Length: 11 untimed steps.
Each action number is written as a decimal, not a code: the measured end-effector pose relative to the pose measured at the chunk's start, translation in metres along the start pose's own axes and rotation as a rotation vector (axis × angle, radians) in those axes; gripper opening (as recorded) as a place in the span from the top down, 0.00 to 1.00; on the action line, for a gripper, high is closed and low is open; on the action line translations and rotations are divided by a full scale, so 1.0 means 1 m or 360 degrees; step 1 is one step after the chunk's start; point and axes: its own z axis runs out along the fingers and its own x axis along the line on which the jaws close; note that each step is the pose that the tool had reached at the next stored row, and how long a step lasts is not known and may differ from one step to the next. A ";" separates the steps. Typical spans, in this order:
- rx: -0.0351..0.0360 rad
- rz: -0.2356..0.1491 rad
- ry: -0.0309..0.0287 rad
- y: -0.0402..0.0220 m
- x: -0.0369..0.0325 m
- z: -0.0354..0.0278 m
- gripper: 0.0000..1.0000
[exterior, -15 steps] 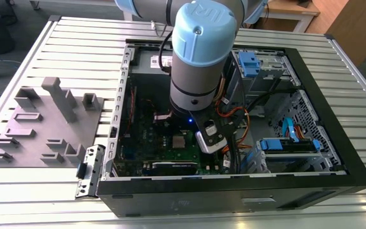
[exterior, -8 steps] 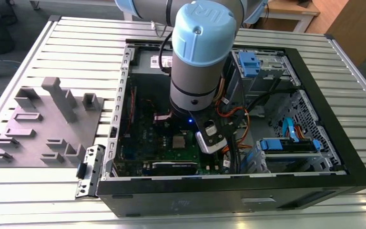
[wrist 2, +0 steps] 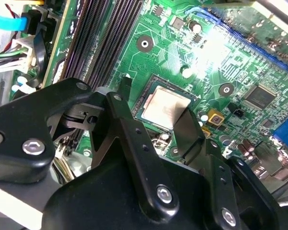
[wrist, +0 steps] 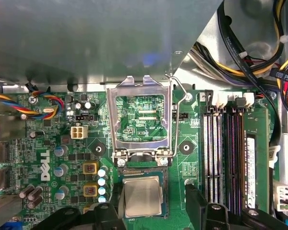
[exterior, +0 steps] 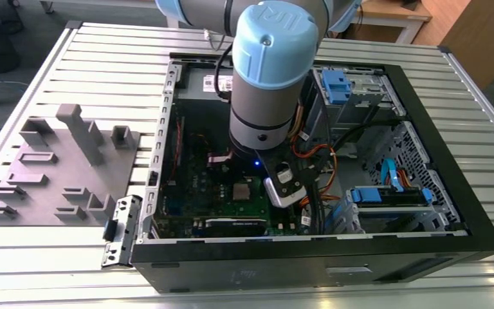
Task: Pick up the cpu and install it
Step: 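Place the cpu into insertion slot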
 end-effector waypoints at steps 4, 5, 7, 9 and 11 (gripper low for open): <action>0.0000 0.0019 -0.00007 0.0001 -0.0021 0.0004 0.38; 0.0000 0.0026 -0.00012 0.0001 -0.0026 0.0005 0.38; 0.0000 0.0037 -0.00014 0.0001 -0.0030 0.0005 0.38; 0.0000 0.0037 -0.00013 0.0001 -0.0031 0.0005 0.38; 0.0000 0.0037 -0.00013 0.0001 -0.0031 0.0005 0.38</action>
